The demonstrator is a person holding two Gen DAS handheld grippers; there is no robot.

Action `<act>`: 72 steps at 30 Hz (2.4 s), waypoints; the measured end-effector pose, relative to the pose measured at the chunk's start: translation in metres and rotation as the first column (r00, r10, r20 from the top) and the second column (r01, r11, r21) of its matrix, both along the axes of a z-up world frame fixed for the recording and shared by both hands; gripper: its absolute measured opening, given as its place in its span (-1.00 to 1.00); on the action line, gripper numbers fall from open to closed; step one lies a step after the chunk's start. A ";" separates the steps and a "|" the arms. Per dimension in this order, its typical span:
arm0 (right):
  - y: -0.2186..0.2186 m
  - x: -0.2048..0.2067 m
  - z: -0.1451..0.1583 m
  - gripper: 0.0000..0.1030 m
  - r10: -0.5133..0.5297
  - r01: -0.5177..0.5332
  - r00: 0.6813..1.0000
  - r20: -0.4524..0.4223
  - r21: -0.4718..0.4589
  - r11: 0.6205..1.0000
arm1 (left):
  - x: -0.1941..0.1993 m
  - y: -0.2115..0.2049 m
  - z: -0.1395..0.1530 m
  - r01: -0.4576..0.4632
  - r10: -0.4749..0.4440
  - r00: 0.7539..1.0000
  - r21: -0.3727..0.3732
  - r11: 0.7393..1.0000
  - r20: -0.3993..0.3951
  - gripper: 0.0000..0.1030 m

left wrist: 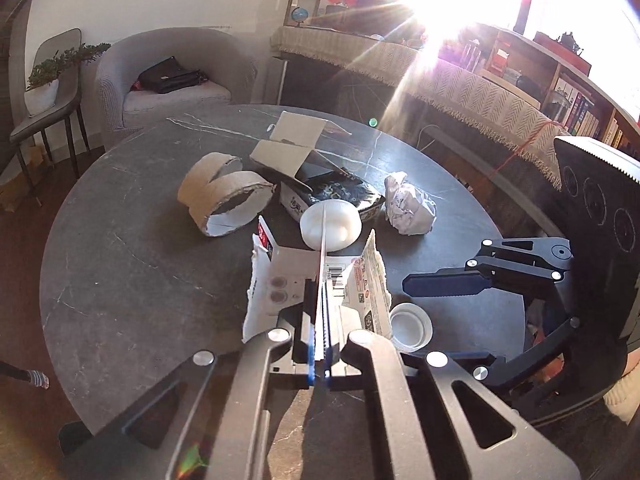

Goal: Collect trash
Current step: 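Grasp the white barcode card with the left tool while the right tool grasps the white round lid, then carry both items to the green bin while the left tool opens, dropping the card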

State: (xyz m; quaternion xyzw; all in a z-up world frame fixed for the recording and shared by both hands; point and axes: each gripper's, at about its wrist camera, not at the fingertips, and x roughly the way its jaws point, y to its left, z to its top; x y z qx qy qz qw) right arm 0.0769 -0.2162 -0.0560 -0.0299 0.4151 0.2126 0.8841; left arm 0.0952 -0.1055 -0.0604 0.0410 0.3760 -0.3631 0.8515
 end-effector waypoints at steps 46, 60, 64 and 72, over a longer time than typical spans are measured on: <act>0.117 0.035 0.036 -0.42 0.102 -0.099 0.992 0.076 -0.045 0.994 | -0.016 0.179 0.027 -0.341 0.339 0.939 0.030 0.940 0.055 -0.96; 0.210 0.035 0.041 -0.42 0.222 -0.220 0.972 0.082 -0.034 0.975 | -0.029 0.271 -0.050 -0.419 0.435 0.896 0.162 0.893 -0.085 -0.96; 0.233 0.036 0.036 -0.42 0.250 -0.248 0.965 0.073 -0.037 0.968 | -0.032 0.298 -0.077 -0.436 0.467 0.872 0.201 0.877 -0.144 -0.96; 0.274 0.042 0.016 -0.42 0.289 -0.288 0.957 0.013 -0.052 0.956 | -0.038 0.322 -0.125 -0.429 0.482 0.829 0.233 0.873 -0.283 -0.96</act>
